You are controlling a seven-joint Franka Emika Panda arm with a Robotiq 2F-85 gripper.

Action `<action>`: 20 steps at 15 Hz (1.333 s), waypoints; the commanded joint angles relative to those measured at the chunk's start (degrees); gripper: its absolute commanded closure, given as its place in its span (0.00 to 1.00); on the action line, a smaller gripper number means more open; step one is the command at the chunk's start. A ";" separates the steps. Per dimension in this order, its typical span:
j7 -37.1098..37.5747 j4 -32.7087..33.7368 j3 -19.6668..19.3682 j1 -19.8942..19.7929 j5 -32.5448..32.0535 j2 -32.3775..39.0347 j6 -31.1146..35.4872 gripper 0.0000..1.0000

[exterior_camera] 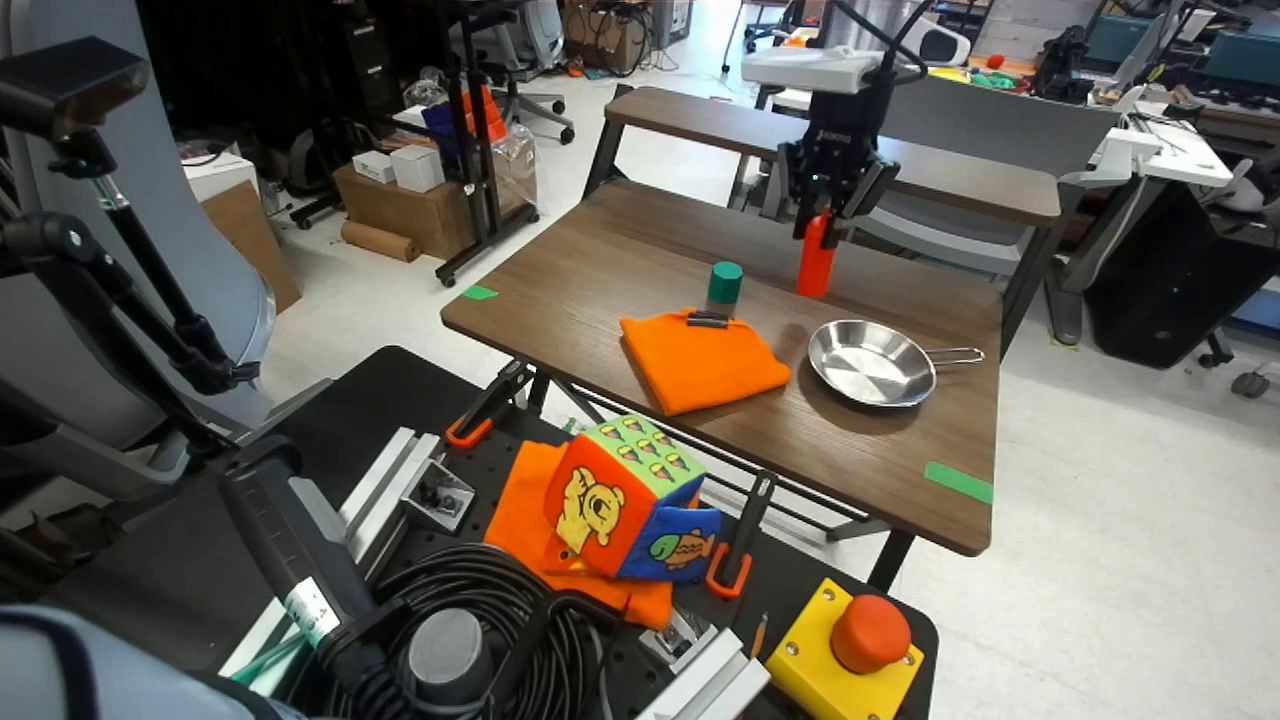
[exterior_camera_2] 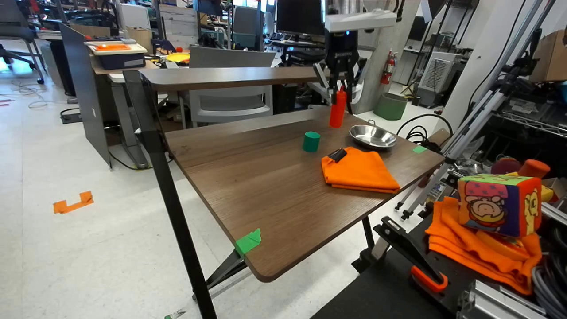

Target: Put the sauce bottle on the silver pan.

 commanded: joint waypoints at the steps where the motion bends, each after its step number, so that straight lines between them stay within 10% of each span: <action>1: -3.79 -10.25 0.49 0.65 -1.91 -12.13 5.10 0.86; 8: -4.85 -20.97 0.03 -4.48 1.84 -22.78 7.14 0.86; 20: -3.31 -23.33 -1.79 -10.17 6.90 -15.48 10.12 0.86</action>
